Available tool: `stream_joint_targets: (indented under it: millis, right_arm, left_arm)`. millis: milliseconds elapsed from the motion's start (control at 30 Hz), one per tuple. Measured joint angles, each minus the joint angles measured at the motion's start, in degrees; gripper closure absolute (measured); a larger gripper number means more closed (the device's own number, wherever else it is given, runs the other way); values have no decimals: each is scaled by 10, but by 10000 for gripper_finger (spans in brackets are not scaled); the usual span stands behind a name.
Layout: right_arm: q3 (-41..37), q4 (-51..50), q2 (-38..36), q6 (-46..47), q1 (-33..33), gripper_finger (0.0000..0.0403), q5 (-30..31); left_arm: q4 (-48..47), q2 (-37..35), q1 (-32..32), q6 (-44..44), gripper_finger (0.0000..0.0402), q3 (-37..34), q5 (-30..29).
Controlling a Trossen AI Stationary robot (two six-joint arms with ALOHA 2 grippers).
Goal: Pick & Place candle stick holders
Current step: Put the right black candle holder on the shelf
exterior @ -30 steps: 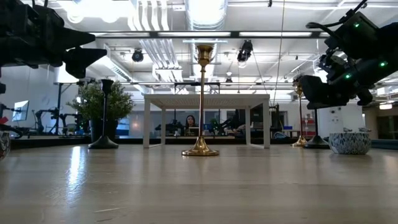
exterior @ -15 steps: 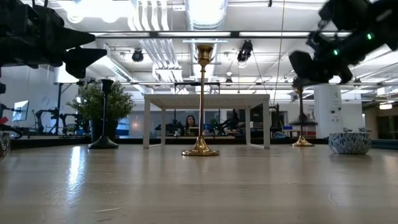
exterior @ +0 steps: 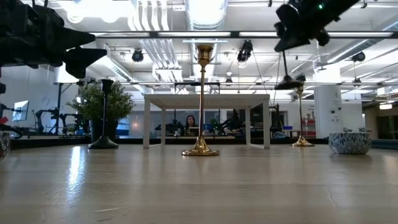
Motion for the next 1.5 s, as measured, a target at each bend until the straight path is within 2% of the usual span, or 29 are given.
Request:
stream_joint_targets:
  millis: [200,300,433,600,700,867,1067,1167,1500]
  right_arm:
    - [71,44,56,-79,-10,392,-44]
    - [119,47,96,-114,-41,392,-88]
    - [182,52,160,-144,-118,391,-197]
    - [238,114,239,-154,-211,391,-346]
    - [261,149,284,-155,-244,391,-394]
    - [299,150,369,-152,-282,391,-446]
    - [349,163,447,-161,-308,391,-475]
    - [353,186,463,-155,-320,391,-509]
    - [330,216,461,-165,-339,391,-510]
  left_arm:
    - [0,0,0,0,126,0,0]
    - [0,0,0,0,126,0,0]
    - [0,0,0,0,126,0,0]
    - [0,0,0,0,126,0,0]
    - [0,0,0,0,126,0,0]
    - [0,0,0,0,126,0,0]
    - [0,0,0,0,126,0,0]
    - [0,0,0,0,126,0,0]
    - [0,0,0,0,126,0,0]
